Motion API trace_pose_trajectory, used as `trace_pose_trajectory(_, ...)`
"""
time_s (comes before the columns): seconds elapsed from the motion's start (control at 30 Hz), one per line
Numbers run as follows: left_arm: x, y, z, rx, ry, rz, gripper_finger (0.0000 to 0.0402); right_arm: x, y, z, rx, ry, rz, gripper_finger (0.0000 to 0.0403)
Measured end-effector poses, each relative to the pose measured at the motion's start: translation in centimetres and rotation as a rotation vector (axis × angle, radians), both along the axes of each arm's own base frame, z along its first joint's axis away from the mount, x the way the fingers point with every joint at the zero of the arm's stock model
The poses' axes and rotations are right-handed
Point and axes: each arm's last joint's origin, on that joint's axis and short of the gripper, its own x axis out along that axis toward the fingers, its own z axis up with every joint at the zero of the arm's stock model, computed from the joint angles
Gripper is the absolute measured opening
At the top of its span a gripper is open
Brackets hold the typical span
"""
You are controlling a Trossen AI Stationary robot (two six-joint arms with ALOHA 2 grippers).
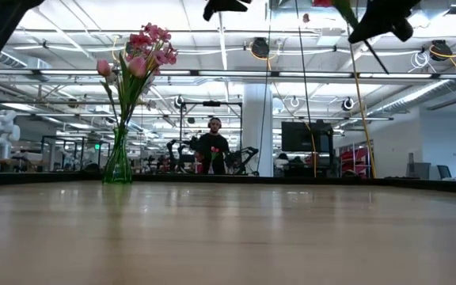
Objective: Sort flowers into vase by color
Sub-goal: Put the orange flowers into the transparent vase
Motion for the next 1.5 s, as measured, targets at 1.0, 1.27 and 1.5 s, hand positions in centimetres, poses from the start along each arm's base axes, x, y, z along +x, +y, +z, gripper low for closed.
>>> trace_pose_trajectory(1.0,-0.3,-16.3,-15.3,0.046,0.088,-0.132,0.0081,0.7,5.4,-0.8,0.227,-0.107,-0.009,0.0)
trace_pose_trajectory(1.27,-8.7,-20.3,-18.2,-0.004,-0.073,-0.094,0.0081,0.4,6.3,-0.7,0.214,-0.094,0.077,0.0002)
trace_pose_trajectory(1.5,-11.6,-20.6,-18.1,-0.118,-0.129,-0.072,0.0081,0.4,6.4,-0.7,0.188,-0.077,0.105,0.0005)
